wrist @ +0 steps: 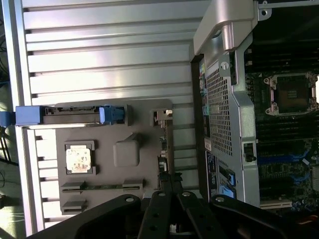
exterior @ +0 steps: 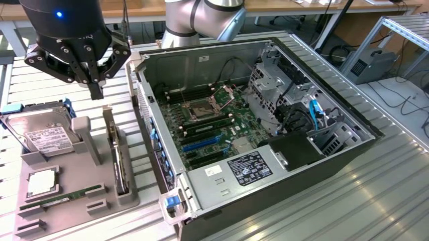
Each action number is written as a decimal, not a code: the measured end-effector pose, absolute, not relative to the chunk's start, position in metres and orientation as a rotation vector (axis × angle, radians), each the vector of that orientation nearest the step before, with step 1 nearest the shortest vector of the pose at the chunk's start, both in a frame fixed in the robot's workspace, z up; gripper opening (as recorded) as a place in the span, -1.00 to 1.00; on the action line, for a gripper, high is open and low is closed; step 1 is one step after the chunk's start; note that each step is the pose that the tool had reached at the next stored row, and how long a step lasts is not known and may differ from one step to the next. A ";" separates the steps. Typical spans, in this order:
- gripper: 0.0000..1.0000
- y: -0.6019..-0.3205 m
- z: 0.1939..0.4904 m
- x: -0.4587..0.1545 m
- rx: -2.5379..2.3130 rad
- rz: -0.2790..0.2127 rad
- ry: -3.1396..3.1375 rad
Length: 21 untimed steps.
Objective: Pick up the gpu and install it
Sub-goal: 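Reach for the gpu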
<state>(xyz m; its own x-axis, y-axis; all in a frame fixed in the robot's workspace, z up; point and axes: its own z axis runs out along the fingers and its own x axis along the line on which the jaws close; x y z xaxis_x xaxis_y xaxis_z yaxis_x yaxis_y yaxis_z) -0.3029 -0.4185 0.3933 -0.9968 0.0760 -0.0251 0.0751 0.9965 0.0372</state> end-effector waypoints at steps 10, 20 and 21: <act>-0.79 -0.421 0.393 -0.303 0.118 0.057 3.112; -0.79 -0.436 0.393 -0.303 0.118 0.056 3.112; -0.79 -0.440 0.393 -0.303 0.118 0.056 3.112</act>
<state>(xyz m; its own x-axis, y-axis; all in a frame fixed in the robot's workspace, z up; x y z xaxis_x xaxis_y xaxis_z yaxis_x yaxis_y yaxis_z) -0.3029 -0.4401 0.3933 -0.9968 0.0761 -0.0252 0.0751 0.9965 0.0371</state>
